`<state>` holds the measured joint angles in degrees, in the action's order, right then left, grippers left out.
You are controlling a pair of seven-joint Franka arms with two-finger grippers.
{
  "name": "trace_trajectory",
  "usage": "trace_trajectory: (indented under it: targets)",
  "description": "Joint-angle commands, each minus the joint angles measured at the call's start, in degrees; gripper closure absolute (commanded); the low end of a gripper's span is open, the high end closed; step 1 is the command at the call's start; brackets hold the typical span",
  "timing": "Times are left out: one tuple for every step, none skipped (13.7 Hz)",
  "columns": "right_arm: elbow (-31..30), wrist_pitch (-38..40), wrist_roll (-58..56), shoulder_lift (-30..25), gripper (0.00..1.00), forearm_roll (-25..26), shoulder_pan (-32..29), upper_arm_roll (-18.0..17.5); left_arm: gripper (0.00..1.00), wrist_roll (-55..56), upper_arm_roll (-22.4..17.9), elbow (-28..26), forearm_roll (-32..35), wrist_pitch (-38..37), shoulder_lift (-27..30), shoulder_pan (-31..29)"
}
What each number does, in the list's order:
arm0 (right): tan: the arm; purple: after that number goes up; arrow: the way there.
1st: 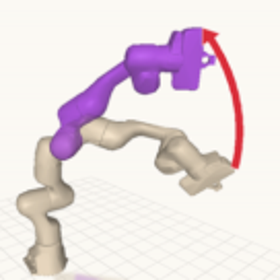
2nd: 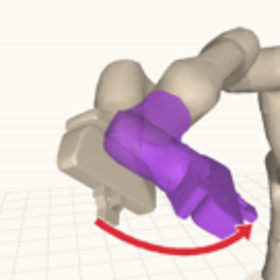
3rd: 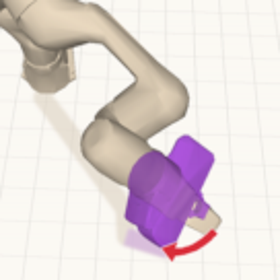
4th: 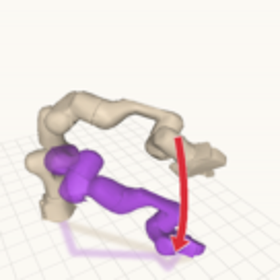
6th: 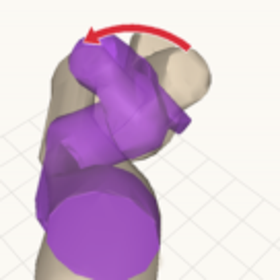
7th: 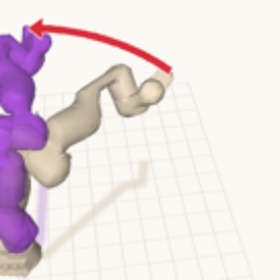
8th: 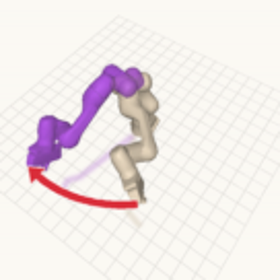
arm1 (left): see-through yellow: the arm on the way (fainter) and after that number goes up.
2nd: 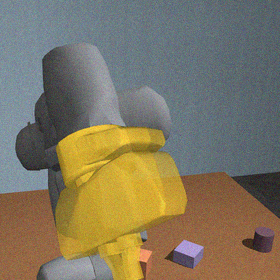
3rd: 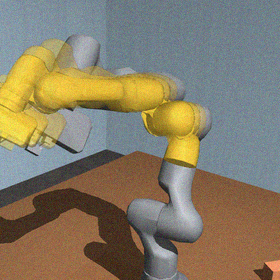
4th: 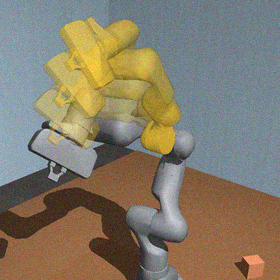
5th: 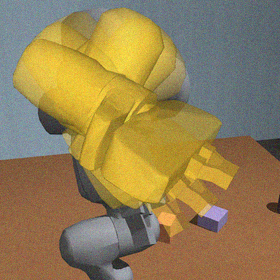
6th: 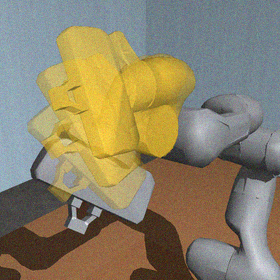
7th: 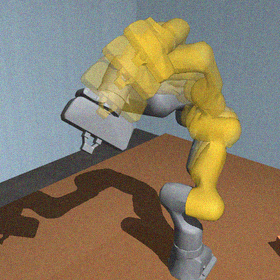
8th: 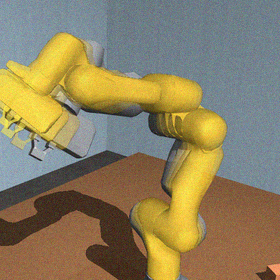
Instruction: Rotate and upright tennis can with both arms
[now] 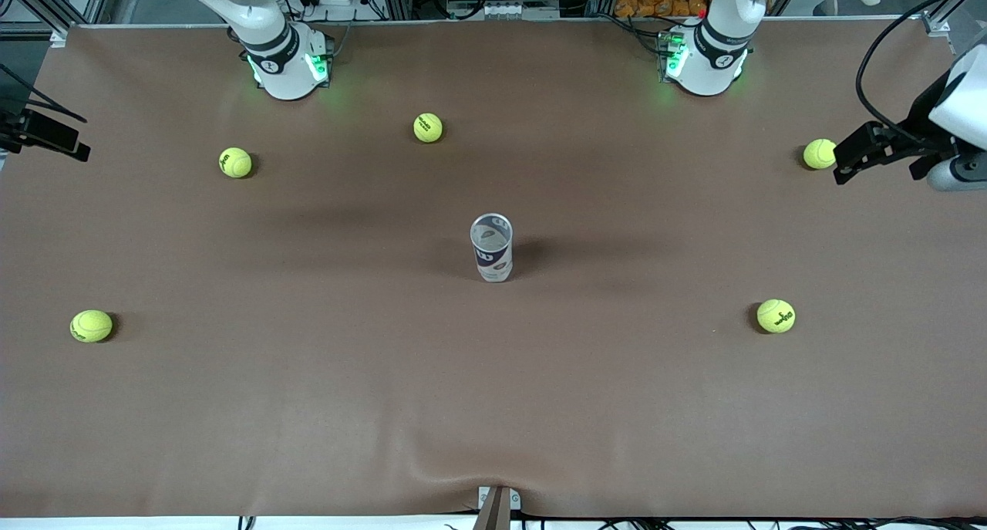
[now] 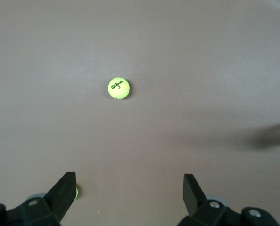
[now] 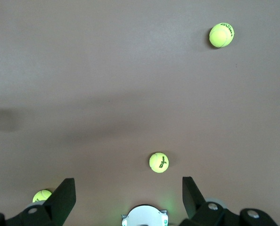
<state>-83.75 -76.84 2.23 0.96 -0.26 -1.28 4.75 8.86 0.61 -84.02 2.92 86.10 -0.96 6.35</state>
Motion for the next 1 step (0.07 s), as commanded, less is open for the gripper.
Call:
trace_trajectory:
  targets:
    - [1.2,-0.2,0.8,0.7,0.0,-0.4,-0.1,-0.3,0.0,-0.4,0.0,0.4,-0.8,-2.9,1.6,-0.2]
